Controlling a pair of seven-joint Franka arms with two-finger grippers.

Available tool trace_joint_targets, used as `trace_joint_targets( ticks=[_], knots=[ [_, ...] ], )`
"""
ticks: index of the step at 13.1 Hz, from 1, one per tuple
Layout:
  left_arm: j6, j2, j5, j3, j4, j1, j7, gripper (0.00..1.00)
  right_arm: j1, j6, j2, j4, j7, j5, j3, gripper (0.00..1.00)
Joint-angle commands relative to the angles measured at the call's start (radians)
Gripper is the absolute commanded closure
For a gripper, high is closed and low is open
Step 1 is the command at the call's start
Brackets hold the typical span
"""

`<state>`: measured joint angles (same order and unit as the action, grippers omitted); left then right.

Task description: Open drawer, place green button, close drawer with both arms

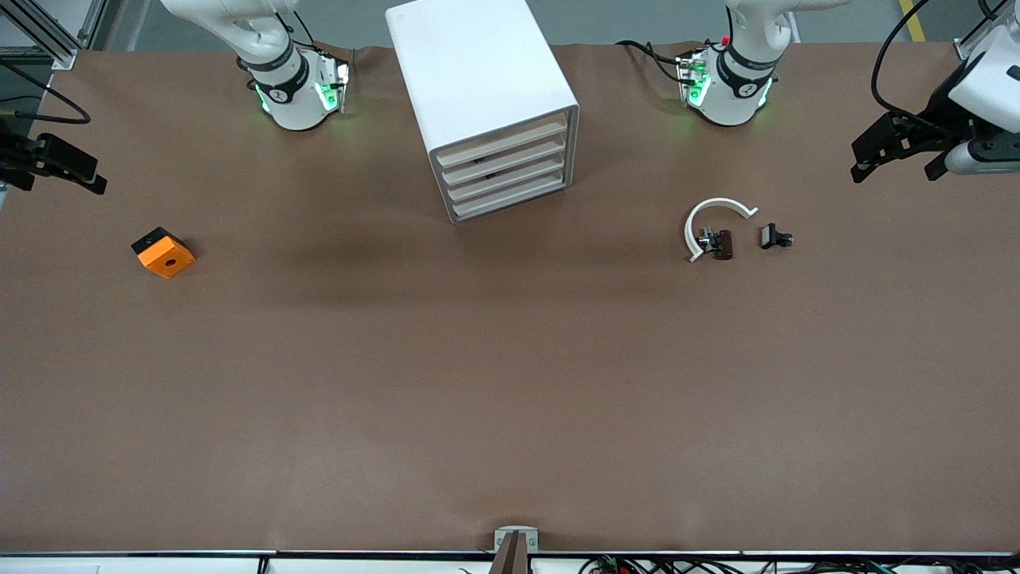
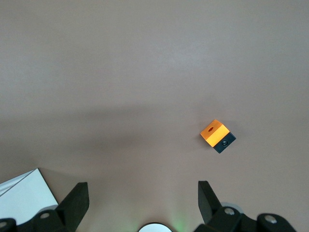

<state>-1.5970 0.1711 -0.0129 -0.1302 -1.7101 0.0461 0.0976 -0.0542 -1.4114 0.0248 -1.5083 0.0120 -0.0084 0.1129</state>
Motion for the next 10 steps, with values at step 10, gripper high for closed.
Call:
trace_joint_targets(
  ticks=[10],
  knots=[
    [0.040, -0.027, 0.004, 0.000, 0.041, 0.028, -0.015, 0.00, 0.025, 0.014, -0.008, 0.025, -0.009, -0.002, -0.013, 0.00]
  ],
)
